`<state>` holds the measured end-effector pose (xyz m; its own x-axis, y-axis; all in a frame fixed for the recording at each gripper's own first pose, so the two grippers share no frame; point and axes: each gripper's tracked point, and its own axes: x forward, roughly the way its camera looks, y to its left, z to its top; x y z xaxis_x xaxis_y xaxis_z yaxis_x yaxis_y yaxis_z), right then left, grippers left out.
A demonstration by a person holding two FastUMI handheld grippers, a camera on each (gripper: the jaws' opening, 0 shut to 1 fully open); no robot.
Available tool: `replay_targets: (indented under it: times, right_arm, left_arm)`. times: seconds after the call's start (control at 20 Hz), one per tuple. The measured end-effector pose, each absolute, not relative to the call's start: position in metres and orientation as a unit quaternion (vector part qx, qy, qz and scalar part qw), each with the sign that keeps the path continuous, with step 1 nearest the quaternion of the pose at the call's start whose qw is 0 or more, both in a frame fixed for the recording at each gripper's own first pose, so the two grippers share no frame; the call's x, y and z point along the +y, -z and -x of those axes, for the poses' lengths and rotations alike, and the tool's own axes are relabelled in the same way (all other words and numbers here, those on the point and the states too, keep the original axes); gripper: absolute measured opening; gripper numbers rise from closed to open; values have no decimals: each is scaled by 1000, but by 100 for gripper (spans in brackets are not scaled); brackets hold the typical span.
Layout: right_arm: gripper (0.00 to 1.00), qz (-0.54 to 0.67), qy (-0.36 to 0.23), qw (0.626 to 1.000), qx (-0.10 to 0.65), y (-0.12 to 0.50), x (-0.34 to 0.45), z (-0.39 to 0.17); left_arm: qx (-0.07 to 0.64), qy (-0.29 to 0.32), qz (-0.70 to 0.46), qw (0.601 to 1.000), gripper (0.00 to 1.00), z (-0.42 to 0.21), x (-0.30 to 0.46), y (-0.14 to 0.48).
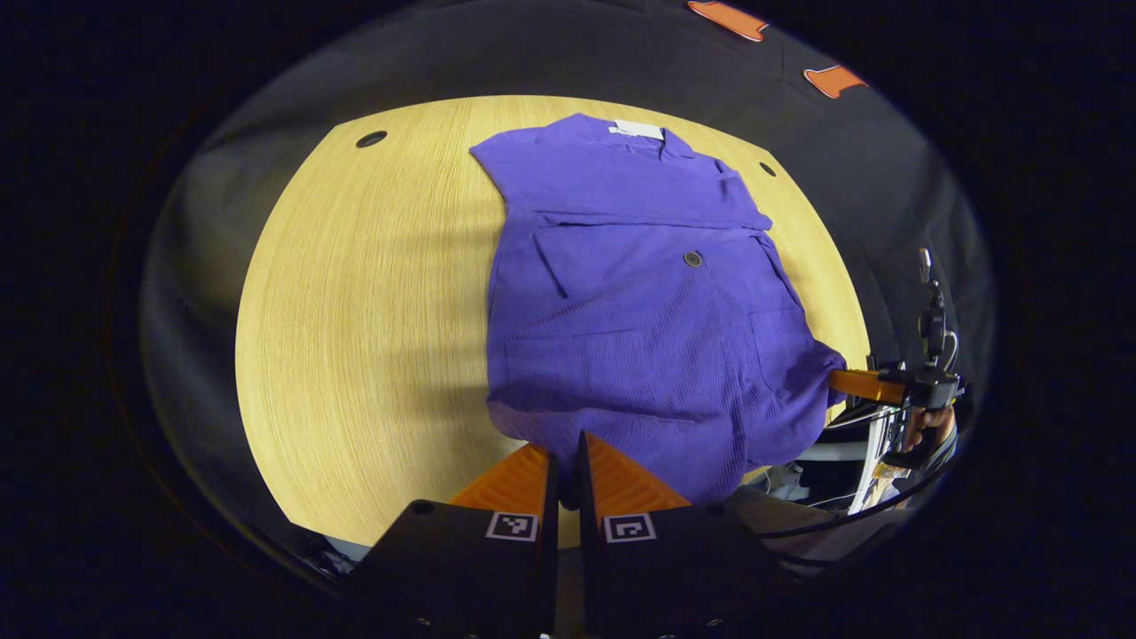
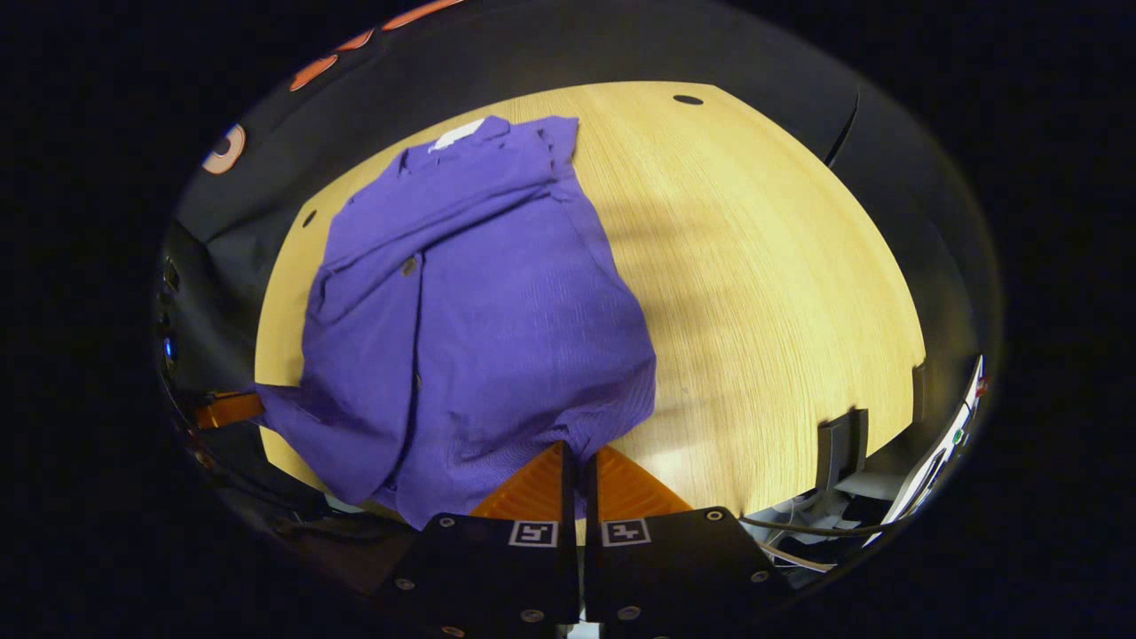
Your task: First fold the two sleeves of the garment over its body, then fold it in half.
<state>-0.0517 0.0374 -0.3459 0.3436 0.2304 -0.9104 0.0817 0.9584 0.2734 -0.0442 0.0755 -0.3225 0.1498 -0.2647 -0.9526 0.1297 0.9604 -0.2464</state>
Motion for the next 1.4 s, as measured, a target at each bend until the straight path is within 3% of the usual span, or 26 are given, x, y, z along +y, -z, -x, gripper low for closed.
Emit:
replay_targets:
  times: [0.6, 1.4]
  right_arm:
    - [3, -151, -37, 844, 513, 254, 58, -18]
    - [3, -140, -129, 859, 475, 228, 34, -186]
  left_arm:
    - [611, 187, 46, 768, 13, -28, 86, 286]
    - [559, 88, -10, 824, 13, -192, 82, 266]
